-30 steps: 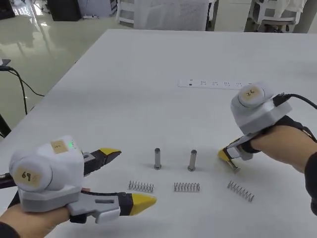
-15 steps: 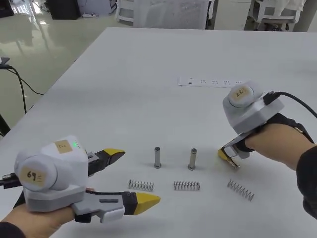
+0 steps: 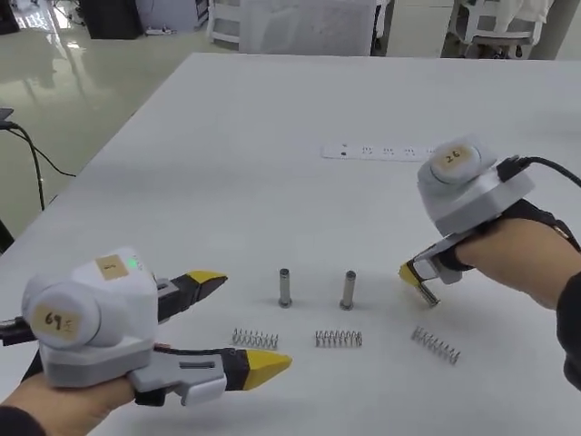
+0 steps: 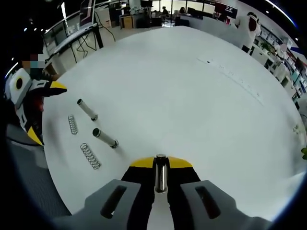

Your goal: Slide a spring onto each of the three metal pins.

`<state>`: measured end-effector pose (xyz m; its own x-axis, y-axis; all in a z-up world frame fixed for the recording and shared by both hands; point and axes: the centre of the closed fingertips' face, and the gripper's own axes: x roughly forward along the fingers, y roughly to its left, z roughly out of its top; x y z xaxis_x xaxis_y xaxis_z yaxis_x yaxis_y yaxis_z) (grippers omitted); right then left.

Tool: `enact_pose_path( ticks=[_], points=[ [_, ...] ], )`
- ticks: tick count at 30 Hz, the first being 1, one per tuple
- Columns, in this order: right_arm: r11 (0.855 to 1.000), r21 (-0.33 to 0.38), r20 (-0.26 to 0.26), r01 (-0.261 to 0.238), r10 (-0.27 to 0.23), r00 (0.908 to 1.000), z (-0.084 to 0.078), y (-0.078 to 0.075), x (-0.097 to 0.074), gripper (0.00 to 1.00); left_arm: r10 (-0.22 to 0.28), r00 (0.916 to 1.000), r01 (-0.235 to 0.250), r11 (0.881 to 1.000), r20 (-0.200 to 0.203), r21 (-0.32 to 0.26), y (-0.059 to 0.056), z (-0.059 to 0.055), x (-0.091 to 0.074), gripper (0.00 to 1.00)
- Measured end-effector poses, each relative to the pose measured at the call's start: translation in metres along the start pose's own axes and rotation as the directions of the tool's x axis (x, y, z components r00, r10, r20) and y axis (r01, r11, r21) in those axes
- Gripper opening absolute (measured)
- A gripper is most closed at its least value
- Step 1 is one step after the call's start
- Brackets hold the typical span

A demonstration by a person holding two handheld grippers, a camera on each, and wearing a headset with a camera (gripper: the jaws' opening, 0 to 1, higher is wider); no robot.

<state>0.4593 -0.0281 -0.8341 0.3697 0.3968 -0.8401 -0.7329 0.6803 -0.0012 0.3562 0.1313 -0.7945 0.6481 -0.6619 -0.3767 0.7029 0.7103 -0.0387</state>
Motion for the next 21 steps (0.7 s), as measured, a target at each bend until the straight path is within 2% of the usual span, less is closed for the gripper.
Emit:
enact_pose_path(
  ticks=[5, 16, 21],
  points=[
    [1.000, 0.020, 0.033, -0.011, 0.010, 0.9994, -0.001, 0.004, -0.008, 0.05, -0.005, 1.0000, 0.005, 1.000, -0.002, 0.003, -0.002, 0.000, 0.001, 0.72],
    [1.000, 0.018, 0.082, -0.009, 0.008, 0.9966, -0.001, 0.007, -0.020, 0.05, -0.008, 1.0000, 0.008, 1.000, 0.001, 0.010, -0.003, 0.004, 0.000, 0.72],
    [1.000, 0.021, 0.090, -0.011, 0.009, 0.9959, -0.001, 0.008, -0.023, 0.05, -0.007, 1.0000, 0.007, 1.000, 0.001, 0.015, -0.004, 0.005, -0.001, 0.72]
  ],
)
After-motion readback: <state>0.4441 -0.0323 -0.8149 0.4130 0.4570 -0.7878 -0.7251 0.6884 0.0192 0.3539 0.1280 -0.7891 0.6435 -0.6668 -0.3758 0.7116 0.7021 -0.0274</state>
